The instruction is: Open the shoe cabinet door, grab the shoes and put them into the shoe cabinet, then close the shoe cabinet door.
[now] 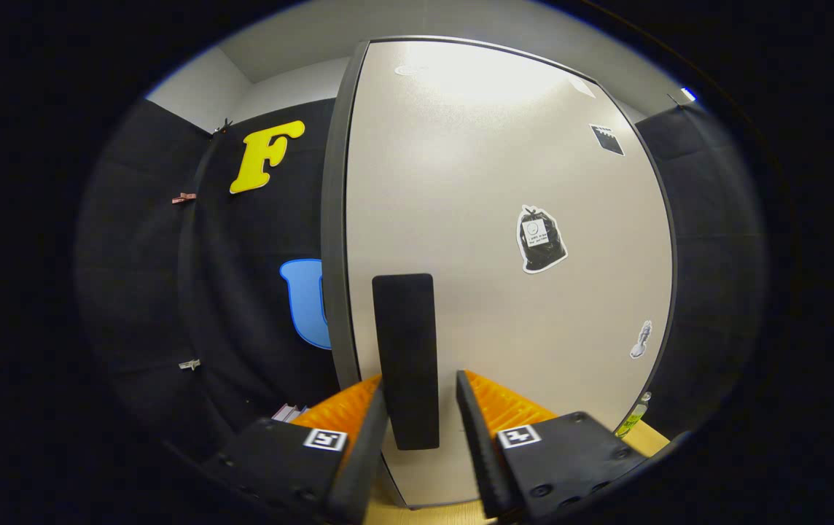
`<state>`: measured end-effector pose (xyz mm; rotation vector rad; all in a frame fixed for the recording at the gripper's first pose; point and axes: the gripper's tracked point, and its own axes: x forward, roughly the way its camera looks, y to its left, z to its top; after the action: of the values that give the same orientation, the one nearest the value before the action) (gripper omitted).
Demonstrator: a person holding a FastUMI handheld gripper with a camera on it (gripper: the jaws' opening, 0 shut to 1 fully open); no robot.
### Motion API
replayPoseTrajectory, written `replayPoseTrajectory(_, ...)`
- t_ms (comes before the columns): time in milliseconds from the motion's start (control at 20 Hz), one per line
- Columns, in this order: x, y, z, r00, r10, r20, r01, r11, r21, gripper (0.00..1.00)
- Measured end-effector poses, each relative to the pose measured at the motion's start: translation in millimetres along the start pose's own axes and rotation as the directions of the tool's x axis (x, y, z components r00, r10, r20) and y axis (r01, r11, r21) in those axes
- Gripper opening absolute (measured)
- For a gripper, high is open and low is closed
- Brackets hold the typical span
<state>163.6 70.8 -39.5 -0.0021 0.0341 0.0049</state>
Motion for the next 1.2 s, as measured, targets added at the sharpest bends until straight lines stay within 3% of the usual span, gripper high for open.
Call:
replayPoseTrajectory(50, 0.5, 0.1, 0.1, 1.000, -0.005, 0.005, 0.005, 1.000, -0.004, 0.53)
replayPoseTrajectory(150, 1.4, 4.8, -1.4, 1.000, 0.006, -0.004, -0.006, 1.000, -0.003, 0.51)
replayPoseTrajectory(250, 9.3, -0.3, -2.9, 1.000, -0.004, 0.001, 0.004, 1.000, -0.011, 0.36)
replayPoseTrajectory(450, -1.2, 1.2, -0.9, 1.000, -0.014, 0.000, 0.014, 1.000, -0.015, 0.36)
replayPoseTrajectory(500, -1.4, 1.5, -1.9, 1.000, -0.016, -0.002, 0.016, 1.000, -0.017, 0.25)
replayPoseTrajectory(1200, -57.9, -10.5, 3.1, 0.995, 0.085, -0.057, -0.087, 0.995, -0.039, 0.25)
